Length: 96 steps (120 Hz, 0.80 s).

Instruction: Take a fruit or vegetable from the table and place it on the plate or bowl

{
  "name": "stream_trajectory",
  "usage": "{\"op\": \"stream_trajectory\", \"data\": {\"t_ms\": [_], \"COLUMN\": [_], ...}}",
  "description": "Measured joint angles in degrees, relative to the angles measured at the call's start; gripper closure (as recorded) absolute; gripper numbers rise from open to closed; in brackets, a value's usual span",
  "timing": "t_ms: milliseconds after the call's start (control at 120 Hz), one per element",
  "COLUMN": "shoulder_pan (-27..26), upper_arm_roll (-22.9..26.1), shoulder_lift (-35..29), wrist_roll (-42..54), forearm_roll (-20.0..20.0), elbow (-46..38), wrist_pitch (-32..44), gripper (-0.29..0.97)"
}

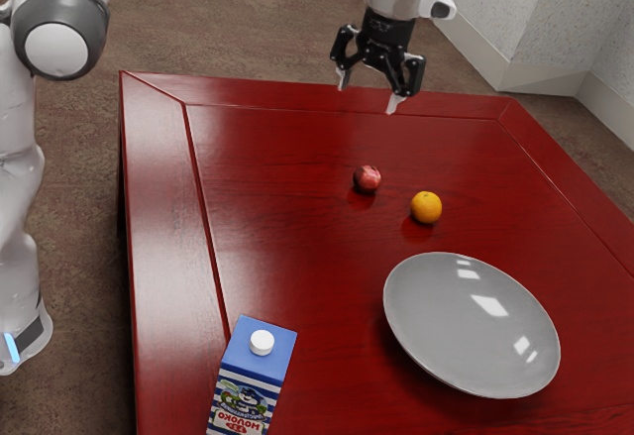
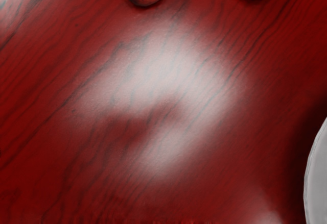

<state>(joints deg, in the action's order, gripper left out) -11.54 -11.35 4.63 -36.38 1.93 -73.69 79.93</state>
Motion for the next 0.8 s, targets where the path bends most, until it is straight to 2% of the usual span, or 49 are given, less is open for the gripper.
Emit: {"op": "stream_trajectory", "data": {"t_ms": [133,267,400,475,592,658,708,800], "shoulder_pan": [-0.77,-1.33,-0.21,1.77,11.35,15.19,18.90,21.38], "upper_arm_roll": [-0.08,-0.56,-2.93,-5.13,-6.74,-5.09,-0.55,2.76], "shoulder_lift": [-0.14,-2.27,-1.29,0.96,3.43,7.95,11.17,14.81], "wrist_roll": [-18.78,-24.68,-20.93,-16.53,-9.98,-6.51,-4.13,-0.19], "forearm_roll": [0.15,0.31,1.51,4.52,8.11,10.46,11.93,13.55], "elbow": [0.49,0.77,0.65,-3.14,-5.80,-4.96,-1.79,1.11], "wrist_pitch": [-2.93,-4.30,-4.89,-2.94,0.31,1.52,2.22,3.88], "gripper": [0.00,0.00,0.00,0.00,0.00,0.00,0.00,0.00]}}
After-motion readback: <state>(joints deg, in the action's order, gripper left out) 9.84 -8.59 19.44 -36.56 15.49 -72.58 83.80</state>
